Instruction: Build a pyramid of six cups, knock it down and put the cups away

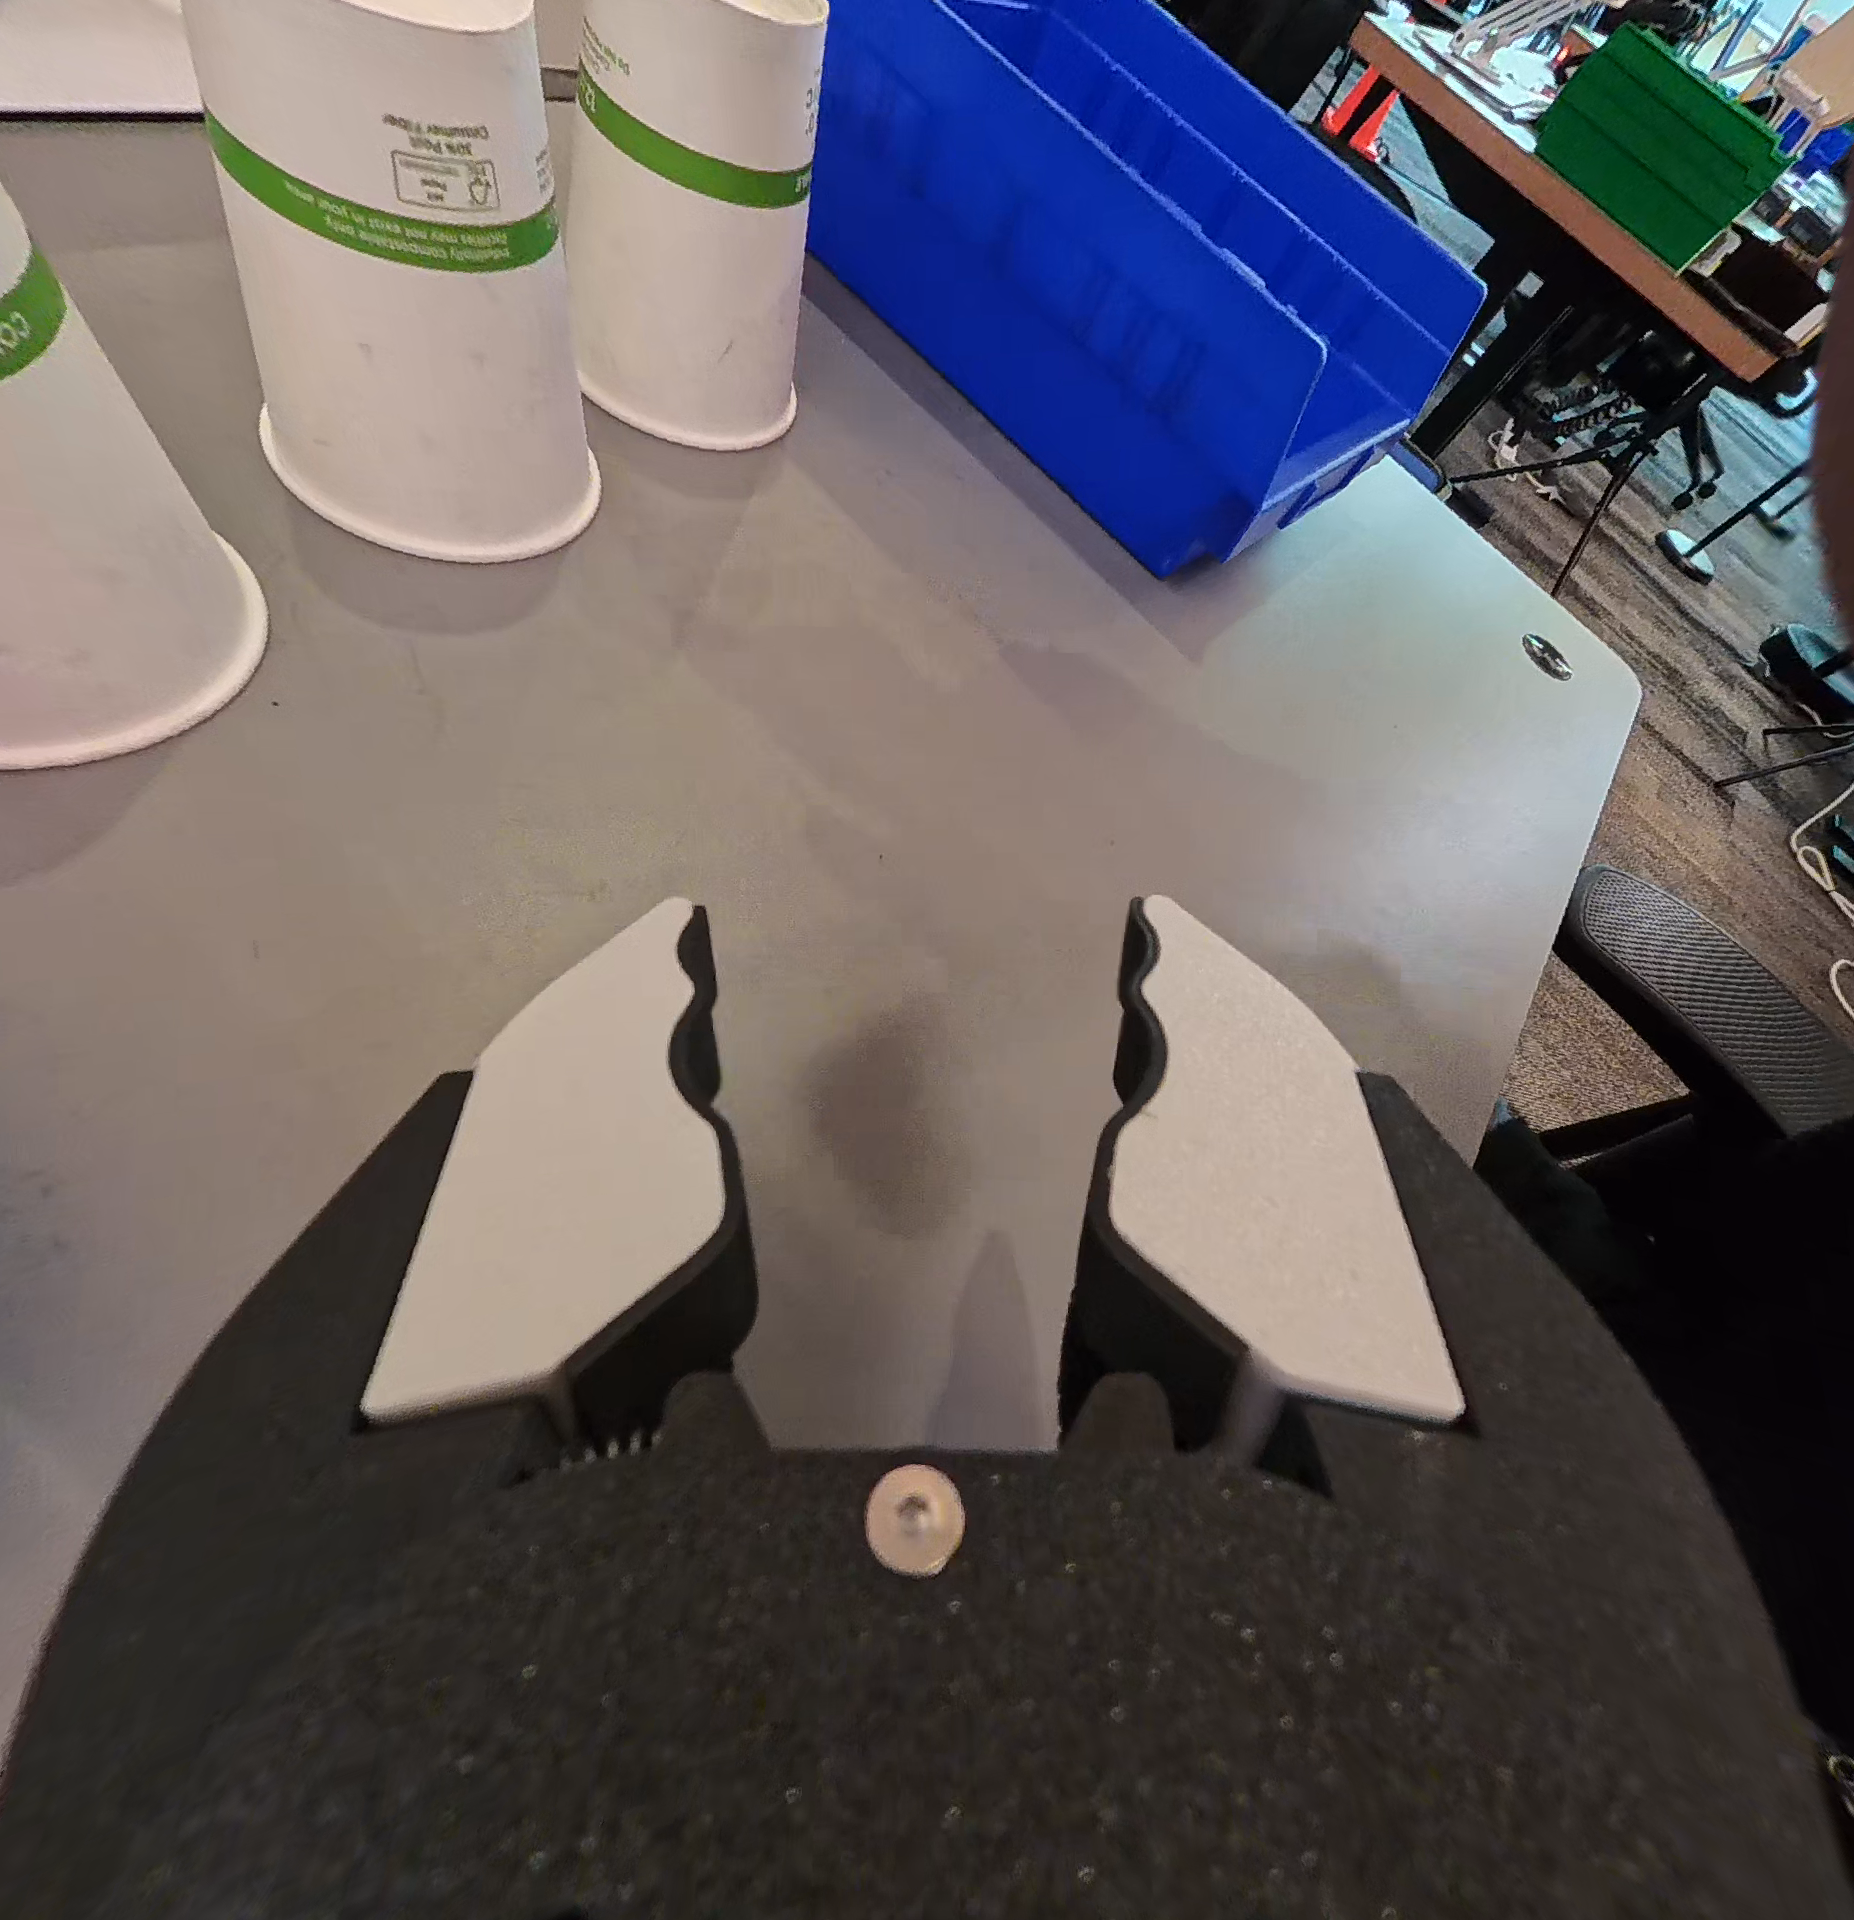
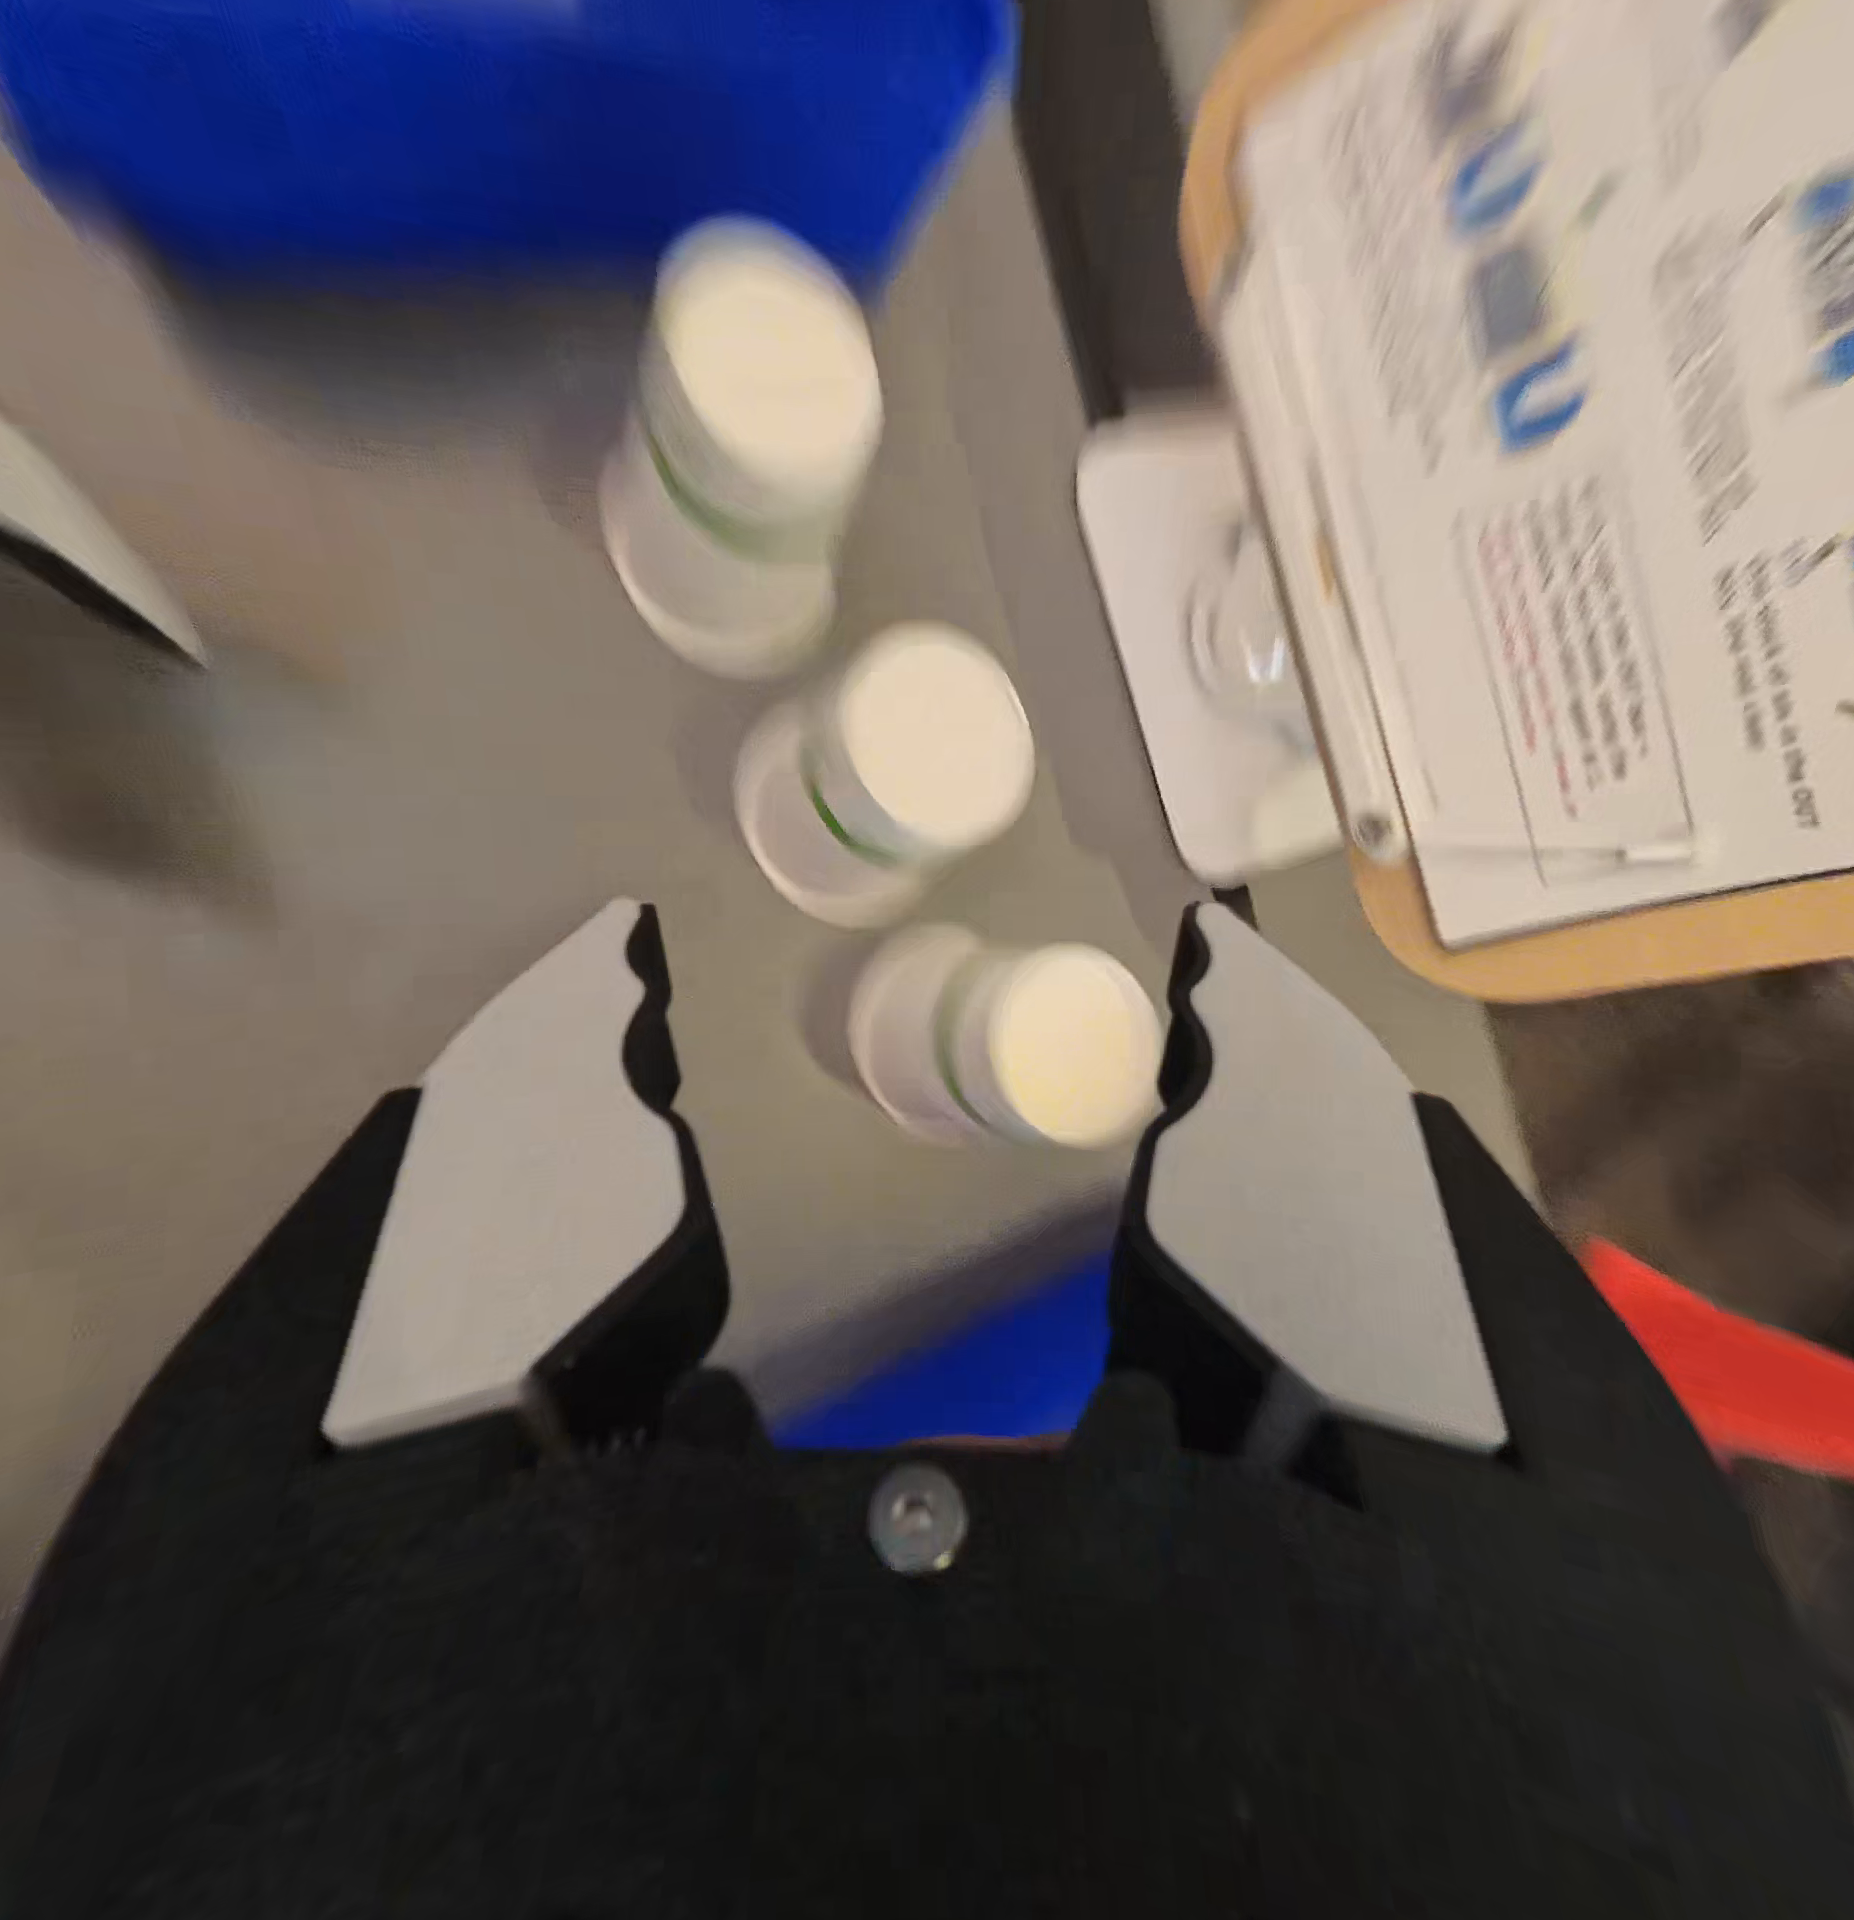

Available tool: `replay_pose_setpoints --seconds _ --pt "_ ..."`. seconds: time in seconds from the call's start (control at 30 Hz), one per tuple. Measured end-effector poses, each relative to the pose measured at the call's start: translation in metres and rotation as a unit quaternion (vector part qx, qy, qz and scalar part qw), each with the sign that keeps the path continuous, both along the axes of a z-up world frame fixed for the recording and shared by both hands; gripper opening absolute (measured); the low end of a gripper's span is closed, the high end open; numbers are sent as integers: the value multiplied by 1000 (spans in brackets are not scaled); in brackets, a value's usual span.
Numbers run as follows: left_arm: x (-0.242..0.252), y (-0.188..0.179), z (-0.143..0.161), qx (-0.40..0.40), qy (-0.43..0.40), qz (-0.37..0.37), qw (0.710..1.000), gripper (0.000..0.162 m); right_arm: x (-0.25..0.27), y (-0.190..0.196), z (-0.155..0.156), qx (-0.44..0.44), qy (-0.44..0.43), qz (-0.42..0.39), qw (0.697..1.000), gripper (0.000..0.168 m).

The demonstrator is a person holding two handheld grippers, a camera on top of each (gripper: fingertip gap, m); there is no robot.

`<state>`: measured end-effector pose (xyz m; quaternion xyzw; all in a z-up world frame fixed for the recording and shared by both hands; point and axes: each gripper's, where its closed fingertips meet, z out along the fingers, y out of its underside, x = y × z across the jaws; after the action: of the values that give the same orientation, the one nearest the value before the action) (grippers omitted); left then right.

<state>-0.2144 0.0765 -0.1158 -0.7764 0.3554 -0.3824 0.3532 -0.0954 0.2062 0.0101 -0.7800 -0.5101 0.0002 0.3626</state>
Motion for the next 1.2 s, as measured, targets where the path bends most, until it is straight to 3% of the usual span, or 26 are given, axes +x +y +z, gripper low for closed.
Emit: replay_pose_setpoints --seconds 0.07,0.13,0.23,0.33,0.5,0.6,0.67,0.8,0.93,1.2 --pt "-1 1 3 3 -4 1 1000 74 -21 -40 11 38 177 9 983 90" --pt "-3 3 4 10 -2 5 1000 74 -29 -72 -4 46 291 0 956 87" --pt "-4 3 -1 8 11 -7 1000 74 -35 -104 -57 2 356 -43 934 91" --pt "7 -24 -3 -39 -8 -98 994 63 -34 -122 -91 -4 403 -79 912 88" --pt "1 -27 3 22 47 -145 988 62 -1 -110 -119 69 349 -190 915 89" --pt "-35 16 23 118 134 -71 981 62 -1 -109 -115 109 318 -189 923 88" --pt "-69 44 44 138 163 -33 976 60 -7 -113 -118 95 325 -175 924 87" --pt "-150 108 64 137 287 3 948 57 -12 -117 -125 72 339 -168 923 87" --pt "-196 156 58 127 402 -32 906 48 -14 -118 -123 71 342 -157 924 85" --pt "-192 165 44 58 411 -112 903 24 -11 -119 -121 58 356 -152 920 83"
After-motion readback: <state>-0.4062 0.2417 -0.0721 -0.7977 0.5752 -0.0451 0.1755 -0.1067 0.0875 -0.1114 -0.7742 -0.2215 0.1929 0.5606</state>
